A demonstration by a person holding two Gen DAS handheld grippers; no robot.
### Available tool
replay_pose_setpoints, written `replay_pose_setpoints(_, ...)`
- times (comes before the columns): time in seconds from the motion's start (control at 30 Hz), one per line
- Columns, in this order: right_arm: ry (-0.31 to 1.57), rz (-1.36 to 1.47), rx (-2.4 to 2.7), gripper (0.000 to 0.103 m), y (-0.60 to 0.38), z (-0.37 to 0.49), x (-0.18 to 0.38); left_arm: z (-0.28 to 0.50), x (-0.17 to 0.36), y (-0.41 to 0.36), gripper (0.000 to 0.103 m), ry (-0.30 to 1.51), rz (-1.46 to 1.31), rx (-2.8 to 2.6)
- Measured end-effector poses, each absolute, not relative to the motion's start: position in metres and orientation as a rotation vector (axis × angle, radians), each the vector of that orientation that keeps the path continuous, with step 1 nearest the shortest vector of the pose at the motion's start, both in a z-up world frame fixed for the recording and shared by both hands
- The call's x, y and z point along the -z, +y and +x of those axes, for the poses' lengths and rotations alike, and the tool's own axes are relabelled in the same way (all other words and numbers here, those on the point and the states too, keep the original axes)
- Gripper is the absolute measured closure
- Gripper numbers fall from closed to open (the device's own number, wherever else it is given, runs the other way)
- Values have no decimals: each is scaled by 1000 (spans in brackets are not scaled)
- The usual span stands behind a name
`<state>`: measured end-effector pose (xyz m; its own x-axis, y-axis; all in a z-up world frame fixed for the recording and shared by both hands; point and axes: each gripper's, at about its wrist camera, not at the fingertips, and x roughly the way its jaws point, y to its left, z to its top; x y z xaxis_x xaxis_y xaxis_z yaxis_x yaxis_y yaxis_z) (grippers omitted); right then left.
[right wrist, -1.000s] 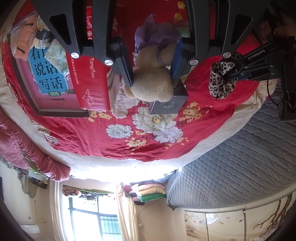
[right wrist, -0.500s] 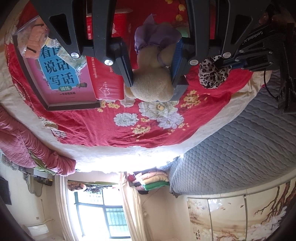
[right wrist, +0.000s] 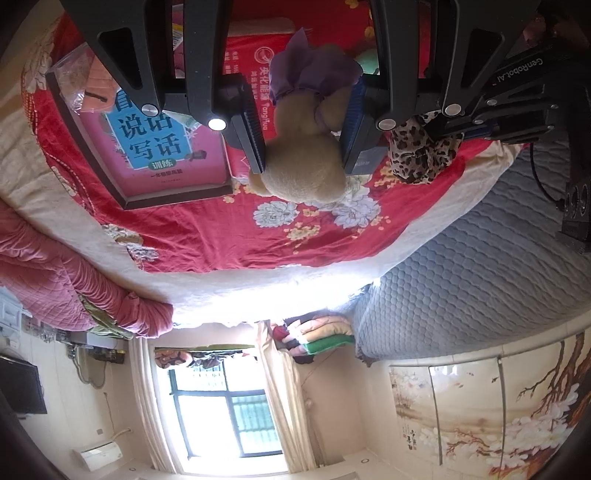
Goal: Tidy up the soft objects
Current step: 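Carry the scrunchie and teddy bear over the pink book box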
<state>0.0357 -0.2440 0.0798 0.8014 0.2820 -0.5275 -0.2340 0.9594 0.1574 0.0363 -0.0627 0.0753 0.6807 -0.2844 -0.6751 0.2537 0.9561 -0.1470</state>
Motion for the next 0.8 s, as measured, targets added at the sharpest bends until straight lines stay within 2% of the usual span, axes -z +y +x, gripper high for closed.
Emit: replay_pose_setpoints(0.8, 540, 210, -112, 62, -332, 24, -87, 47, -89, -149, 90, 769, 54, 425)
